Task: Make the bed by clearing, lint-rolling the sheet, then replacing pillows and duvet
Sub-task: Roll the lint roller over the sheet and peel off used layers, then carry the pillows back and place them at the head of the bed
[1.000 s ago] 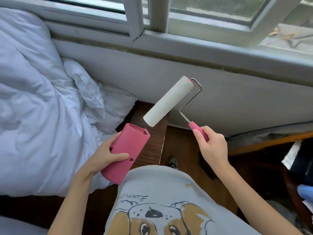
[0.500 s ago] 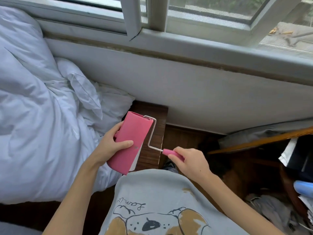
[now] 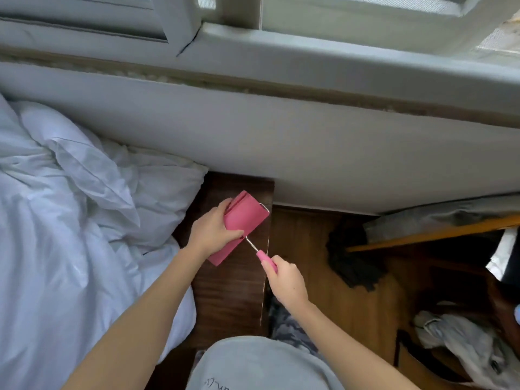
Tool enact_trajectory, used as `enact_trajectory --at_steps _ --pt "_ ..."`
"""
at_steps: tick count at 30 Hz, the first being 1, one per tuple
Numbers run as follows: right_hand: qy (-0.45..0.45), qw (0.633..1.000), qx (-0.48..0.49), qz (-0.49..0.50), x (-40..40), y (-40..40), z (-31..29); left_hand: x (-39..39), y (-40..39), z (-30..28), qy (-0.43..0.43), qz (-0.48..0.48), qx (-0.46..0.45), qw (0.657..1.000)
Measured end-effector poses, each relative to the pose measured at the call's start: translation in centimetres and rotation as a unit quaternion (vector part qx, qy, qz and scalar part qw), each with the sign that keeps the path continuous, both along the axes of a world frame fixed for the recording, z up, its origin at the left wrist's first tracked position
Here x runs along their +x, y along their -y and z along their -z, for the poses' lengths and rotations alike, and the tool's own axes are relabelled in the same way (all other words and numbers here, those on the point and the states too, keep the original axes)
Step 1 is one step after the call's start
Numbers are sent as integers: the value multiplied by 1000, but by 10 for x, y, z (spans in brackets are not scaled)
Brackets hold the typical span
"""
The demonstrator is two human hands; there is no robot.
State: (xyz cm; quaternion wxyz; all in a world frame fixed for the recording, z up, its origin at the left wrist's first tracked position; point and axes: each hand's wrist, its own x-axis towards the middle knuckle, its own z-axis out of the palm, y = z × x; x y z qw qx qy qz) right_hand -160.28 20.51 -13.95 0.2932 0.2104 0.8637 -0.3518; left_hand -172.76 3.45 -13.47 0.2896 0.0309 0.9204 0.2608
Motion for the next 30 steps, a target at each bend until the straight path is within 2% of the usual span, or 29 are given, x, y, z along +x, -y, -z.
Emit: enact_trajectory --at_steps 6,11,14,18,23,30 --pt "14 998 4 65 -18 30 75 -45 -3 72 -28 109 -41 993" --pt "1 998 18 64 -31 47 118 -73 -1 113 -37 151 -33 987" --pt "-6 998 33 49 -44 58 130 -88 -3 124 -72 177 -22 981" --pt "7 996 85 9 -59 70 134 -94 -7 128 -142 215 -36 966" --pt "11 990 137 -38 -61 78 128 -73 -9 128 -151 238 -109 953" --pt "4 996 85 -7 -28 70 84 -35 13 84 -144 222 -129 956"
